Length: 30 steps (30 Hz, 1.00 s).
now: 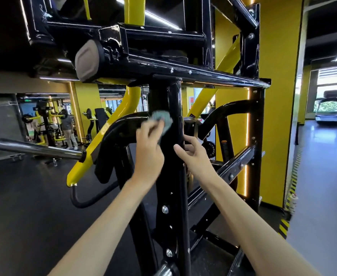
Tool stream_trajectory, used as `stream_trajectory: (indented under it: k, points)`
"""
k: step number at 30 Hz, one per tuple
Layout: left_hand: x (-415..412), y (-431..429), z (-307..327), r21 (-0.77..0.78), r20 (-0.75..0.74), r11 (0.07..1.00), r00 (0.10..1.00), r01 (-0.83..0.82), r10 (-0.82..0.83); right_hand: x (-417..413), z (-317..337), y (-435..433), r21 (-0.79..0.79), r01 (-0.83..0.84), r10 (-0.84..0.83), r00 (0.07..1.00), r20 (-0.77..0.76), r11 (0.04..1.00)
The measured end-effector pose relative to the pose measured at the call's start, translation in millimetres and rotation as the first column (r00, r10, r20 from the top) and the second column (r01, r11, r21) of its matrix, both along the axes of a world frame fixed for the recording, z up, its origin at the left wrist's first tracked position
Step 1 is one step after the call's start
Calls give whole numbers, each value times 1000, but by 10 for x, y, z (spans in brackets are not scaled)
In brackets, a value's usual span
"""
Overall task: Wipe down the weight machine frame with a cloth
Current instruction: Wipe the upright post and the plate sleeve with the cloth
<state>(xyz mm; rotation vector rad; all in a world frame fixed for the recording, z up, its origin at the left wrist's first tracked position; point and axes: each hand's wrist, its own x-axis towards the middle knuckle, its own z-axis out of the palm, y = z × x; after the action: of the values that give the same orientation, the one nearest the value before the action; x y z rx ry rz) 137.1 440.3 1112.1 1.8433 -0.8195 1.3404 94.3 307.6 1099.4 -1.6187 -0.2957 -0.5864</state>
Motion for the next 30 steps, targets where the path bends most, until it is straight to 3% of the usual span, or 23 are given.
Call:
stream_trajectory:
  k: [3, 5, 9, 14, 17, 20, 22, 26, 30]
  points:
    - [-158, 112, -745, 77, -106, 997, 994, 26, -18, -50, -54, -45, -44, -115, 114, 993, -36, 992]
    - [-164, 135, -737, 77, -122, 996, 992, 42, -33, -46, -94, -23, -111, -100, 99, 995, -15, 989]
    - [-46, 126, -318, -24, -180, 999, 983, -39, 35, -5, -111, 30, -55, -38, 38, 999, 2, 998]
    - [-271, 150, -965, 35, -255, 999, 967, 6, 3, 64, -136, 4, -83, -1, 1, 1000, -3, 997]
    - [-195, 144, -688, 30, -223, 999, 975, 12, -5, 68, -134, 23, -55, -8, 9, 1000, 17, 998]
    - [-140, 46, -417, -99, -249, 995, 968, -2, -23, 61, -176, 27, -48, -16, 18, 1000, 24, 999]
    - [-210, 9, -588, -126, -268, 992, 962, 19, -53, 66, -197, 22, -49, -22, 23, 999, 28, 999]
    - [-371, 63, -1033, -26, -298, 999, 953, 42, -48, 51, -184, 19, -48, -35, 38, 998, 46, 998]
    - [-263, 59, -425, -67, -261, 997, 964, 43, -59, 49, -185, 31, -49, -45, 47, 998, 49, 998]
